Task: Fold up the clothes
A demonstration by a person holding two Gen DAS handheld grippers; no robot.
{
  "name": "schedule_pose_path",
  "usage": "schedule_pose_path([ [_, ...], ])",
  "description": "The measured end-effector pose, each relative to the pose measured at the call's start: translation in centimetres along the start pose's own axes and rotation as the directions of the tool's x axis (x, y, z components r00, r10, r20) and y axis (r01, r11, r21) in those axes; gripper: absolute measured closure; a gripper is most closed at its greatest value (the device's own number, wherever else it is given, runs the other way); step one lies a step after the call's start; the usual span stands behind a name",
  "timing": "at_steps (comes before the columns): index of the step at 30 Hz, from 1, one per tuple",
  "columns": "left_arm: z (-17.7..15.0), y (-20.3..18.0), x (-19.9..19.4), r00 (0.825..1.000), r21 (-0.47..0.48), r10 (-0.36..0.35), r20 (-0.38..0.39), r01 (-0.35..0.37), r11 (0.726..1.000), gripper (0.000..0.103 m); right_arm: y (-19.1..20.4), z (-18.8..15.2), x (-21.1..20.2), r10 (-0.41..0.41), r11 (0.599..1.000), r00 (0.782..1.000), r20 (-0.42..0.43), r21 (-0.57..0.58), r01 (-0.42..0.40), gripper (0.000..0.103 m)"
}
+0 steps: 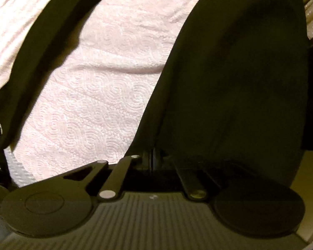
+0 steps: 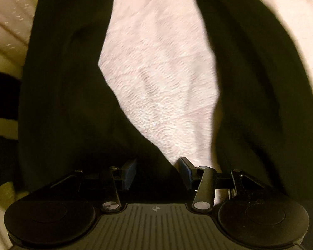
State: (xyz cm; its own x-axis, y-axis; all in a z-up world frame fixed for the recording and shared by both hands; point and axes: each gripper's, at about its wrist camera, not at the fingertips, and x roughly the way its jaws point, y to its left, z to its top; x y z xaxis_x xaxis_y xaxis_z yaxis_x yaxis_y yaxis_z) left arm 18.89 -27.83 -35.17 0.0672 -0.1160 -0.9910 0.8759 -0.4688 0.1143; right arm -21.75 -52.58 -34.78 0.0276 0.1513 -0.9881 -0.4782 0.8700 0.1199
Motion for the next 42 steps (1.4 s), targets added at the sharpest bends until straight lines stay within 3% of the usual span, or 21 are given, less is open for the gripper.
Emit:
schedule_pose_path([
  [2,-0.3,0.1,-0.7,1.000,-0.019,0.009,0.014,-0.009,1.000,0.103,-1.1,0.2,0.0,0.063,0.997,0.998,-0.015,0.045,-0.062,0.097],
  [5,-1.0,1.7,-2.9,0.996,-0.134,0.054,0.065,-0.045,0.990,0.103,-2.1,-0.3,-1.9,0.061,0.994,0.997,0.043,0.093,-0.065,0.102],
  [8,-1.5,2.9,-4.6,0.990,-0.242,0.107,0.089,-0.082,0.967,0.103,-4.0,-1.8,-4.6,-0.076,0.968,0.981,0.177,0.248,0.030,0.103],
  [9,-1.4,2.7,-4.2,0.991,-0.251,0.111,0.077,-0.088,0.964,0.103,-4.5,-2.3,-5.3,-0.120,0.952,0.971,0.208,0.300,0.053,0.103],
  [13,-1.1,1.9,-2.2,0.995,-0.246,0.099,-0.006,-0.098,0.964,0.103,-4.3,-3.0,-4.5,-0.172,0.927,0.964,0.202,0.365,0.089,0.103],
  [15,-1.1,0.7,-2.1,0.996,-0.212,0.086,-0.031,-0.091,0.973,0.103,-3.4,-2.8,-4.2,-0.168,0.932,0.965,0.199,0.351,0.090,0.103],
  [16,-1.3,0.3,-2.2,0.996,-0.196,0.083,-0.044,-0.090,0.976,0.103,-2.7,-2.6,-4.3,-0.156,0.942,0.965,0.210,0.324,0.082,0.102],
  [18,-1.9,-0.3,-2.4,0.995,-0.166,0.077,-0.070,-0.087,0.982,0.103,-1.3,-2.0,-4.3,-0.133,0.962,0.961,0.241,0.266,0.066,0.089],
  [20,-2.5,-0.8,-2.6,0.993,-0.157,0.076,-0.086,-0.088,0.984,0.103,-0.7,-1.2,-4.0,-0.097,0.973,0.960,0.262,0.228,0.036,0.042],
  [21,-2.7,-0.9,-2.6,0.993,-0.169,0.073,-0.088,-0.087,0.982,0.103,-0.4,-0.8,-3.8,-0.080,0.978,0.959,0.271,0.208,0.022,0.039],
  [24,-2.8,-1.0,-3.7,0.993,-0.192,0.099,-0.065,-0.110,0.975,0.103,-0.5,0.1,-2.4,-0.071,0.982,0.970,0.232,0.188,0.027,0.040],
  [25,-2.7,-0.8,-4.4,0.992,-0.197,0.120,-0.047,-0.127,0.972,0.103,-0.7,0.1,-2.2,-0.074,0.980,0.972,0.221,0.196,0.030,0.054],
  [26,-2.6,-0.5,-5.1,0.990,-0.202,0.141,-0.029,-0.144,0.969,0.103,-0.8,0.2,-2.0,-0.078,0.978,0.974,0.211,0.204,0.034,0.081],
  [28,-2.4,0.5,-6.6,0.982,-0.239,0.191,0.015,-0.181,0.954,0.103,-1.1,0.2,-1.7,-0.092,0.973,0.977,0.194,0.224,0.047,0.096],
  [29,-2.3,0.8,-6.8,0.971,-0.249,0.240,0.001,-0.232,0.940,0.103,-1.5,-0.1,-2.1,-0.136,0.962,0.969,0.207,0.261,0.079,0.096],
  [32,-2.9,1.7,-4.8,0.969,-0.249,0.235,-0.070,-0.245,0.937,0.103,-2.0,-0.9,-2.4,-0.201,0.934,0.958,0.206,0.334,0.125,0.096],
  [36,-3.6,0.9,-5.7,0.970,-0.287,0.239,-0.046,-0.242,0.927,0.101,-0.4,-0.1,-3.2,-0.232,0.929,0.950,0.208,0.338,0.153,0.094],
  [39,-4.2,-0.6,-6.3,0.978,-0.298,0.209,-0.003,-0.201,0.933,0.094,1.3,1.5,-4.7,-0.206,0.930,0.929,0.309,0.356,0.088,0.074],
  [41,-4.7,-2.0,-6.2,0.984,-0.294,0.181,0.000,-0.173,0.940,0.088,2.4,3.1,-5.1,-0.180,0.935,0.913,0.367,0.353,0.043,0.053],
  [42,-5.0,-2.8,-5.9,0.986,-0.289,0.165,-0.011,-0.161,0.944,0.083,2.9,4.4,-4.6,-0.149,0.942,0.910,0.387,0.334,0.013,0.052],
])
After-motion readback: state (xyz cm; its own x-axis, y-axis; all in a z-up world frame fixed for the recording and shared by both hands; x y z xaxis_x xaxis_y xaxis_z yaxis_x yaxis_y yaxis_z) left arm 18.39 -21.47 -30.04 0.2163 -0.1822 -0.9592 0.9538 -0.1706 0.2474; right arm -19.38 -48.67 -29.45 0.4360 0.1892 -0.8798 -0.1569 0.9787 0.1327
